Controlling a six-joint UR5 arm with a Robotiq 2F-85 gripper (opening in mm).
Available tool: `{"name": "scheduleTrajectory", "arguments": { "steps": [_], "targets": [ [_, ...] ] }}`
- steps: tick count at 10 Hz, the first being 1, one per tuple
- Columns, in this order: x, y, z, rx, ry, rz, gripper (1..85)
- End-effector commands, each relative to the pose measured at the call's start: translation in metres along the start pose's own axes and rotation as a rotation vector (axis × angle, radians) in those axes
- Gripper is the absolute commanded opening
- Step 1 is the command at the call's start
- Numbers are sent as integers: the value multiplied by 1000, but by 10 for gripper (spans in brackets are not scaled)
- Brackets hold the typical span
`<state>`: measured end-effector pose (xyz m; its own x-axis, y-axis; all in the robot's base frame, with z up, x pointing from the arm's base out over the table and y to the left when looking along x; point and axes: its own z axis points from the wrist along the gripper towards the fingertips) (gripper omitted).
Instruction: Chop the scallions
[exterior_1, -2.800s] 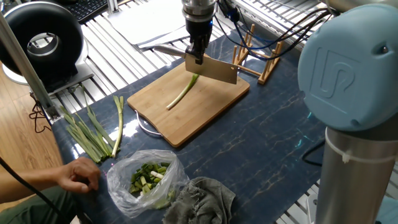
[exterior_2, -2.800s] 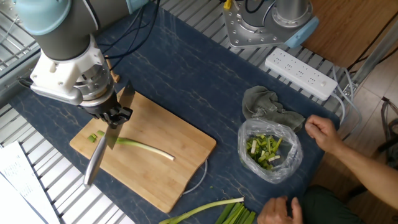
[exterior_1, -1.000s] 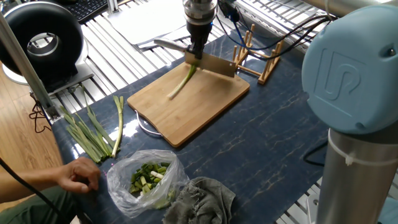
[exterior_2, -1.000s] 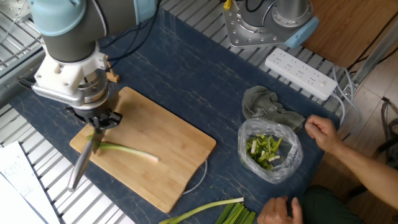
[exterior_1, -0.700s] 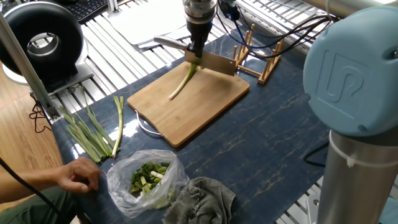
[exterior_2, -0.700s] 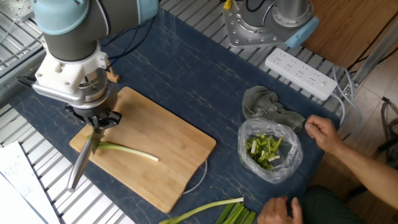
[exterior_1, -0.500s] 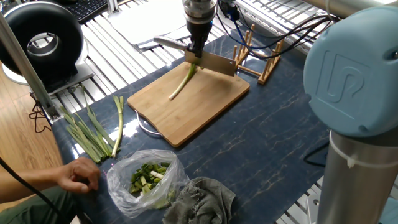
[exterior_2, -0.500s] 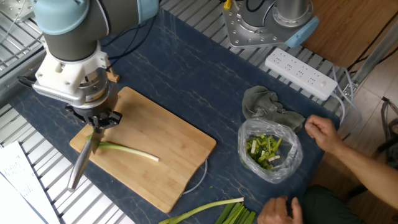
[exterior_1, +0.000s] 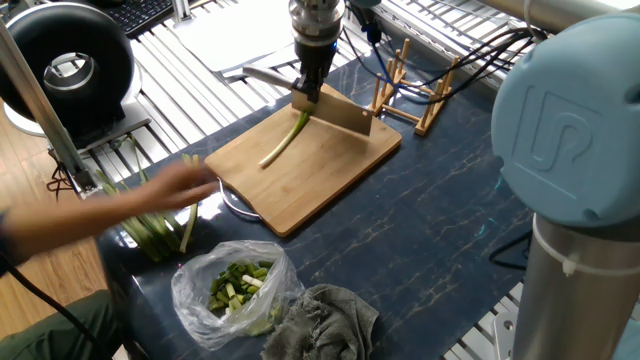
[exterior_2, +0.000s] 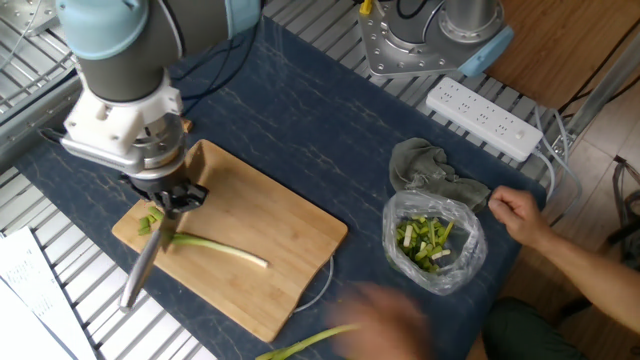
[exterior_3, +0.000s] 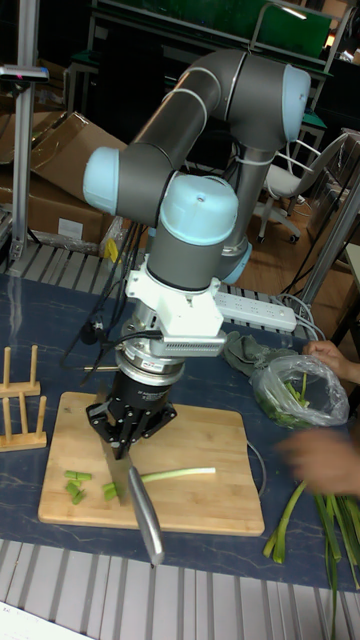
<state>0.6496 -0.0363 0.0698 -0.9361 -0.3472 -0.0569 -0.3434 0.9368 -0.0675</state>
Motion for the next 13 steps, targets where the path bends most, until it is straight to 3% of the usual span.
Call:
{"name": "scheduleTrajectory", "arguments": {
  "steps": [1,6,8,13],
  "targets": [
    [5,18,-7,-21,6,37,17],
    [10,31,-14,-36,17,49,17],
    [7,33,-9,-56,7,38,17],
    [-4,29,5,-45,-19,33,17]
  ]
}}
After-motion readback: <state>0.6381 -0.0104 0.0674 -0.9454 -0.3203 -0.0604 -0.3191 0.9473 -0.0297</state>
